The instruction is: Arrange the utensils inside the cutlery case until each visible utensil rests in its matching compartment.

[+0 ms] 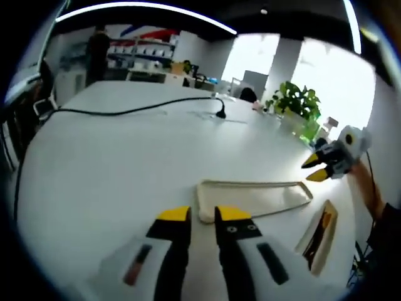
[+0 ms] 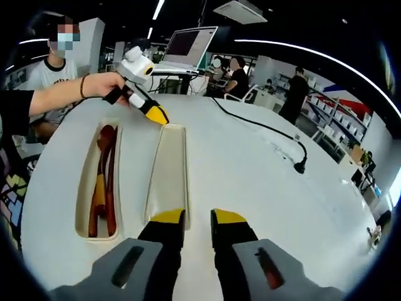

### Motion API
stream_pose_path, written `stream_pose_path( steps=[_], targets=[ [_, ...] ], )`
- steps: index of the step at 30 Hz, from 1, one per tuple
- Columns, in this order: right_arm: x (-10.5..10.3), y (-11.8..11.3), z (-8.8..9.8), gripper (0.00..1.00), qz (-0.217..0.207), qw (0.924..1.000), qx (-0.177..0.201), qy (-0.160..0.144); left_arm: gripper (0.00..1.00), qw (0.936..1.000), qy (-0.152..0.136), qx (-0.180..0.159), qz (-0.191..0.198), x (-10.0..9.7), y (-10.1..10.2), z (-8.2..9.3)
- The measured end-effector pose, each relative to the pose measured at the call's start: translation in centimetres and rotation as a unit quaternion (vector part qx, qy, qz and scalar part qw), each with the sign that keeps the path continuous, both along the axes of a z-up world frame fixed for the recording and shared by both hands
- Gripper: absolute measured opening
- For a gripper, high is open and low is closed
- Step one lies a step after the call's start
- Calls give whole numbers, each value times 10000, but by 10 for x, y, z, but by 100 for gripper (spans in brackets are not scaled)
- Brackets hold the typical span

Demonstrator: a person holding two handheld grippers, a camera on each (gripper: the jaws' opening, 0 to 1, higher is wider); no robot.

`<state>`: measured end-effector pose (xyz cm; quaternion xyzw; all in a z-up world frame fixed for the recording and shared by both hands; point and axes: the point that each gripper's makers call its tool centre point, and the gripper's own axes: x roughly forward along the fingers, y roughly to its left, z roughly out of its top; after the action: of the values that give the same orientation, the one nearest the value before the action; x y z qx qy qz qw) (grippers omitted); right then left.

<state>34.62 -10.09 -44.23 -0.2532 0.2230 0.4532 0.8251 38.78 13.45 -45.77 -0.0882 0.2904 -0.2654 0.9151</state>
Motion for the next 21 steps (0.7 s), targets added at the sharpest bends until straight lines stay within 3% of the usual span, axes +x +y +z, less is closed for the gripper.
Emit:
stream_pose_path(
  steps=[1,6,13,15,18,21],
  targets=[
    [-5,-5,-2,16,-88,9998,91,157,15,10000,20,-39,8,0,0,0],
    [-18,-12,-6,17,-14,9994,196,293,18,9999,92,-61,-43,0,-6,1],
    [-26,-3,-17,19,-129,9943,731,772,28,9998,163,-110,-27,3,-15,5],
    [-29,0,-21,17,-377,9861,1000,1273,28,9998,182,-69,20,5,-13,5],
    [-28,6,-19,14,-557,9758,1402,1585,29,9998,191,-10,41,1,-15,4],
    [-28,7,-22,14,-583,9739,1378,1708,28,9998,192,31,56,2,-12,4]
  ],
)
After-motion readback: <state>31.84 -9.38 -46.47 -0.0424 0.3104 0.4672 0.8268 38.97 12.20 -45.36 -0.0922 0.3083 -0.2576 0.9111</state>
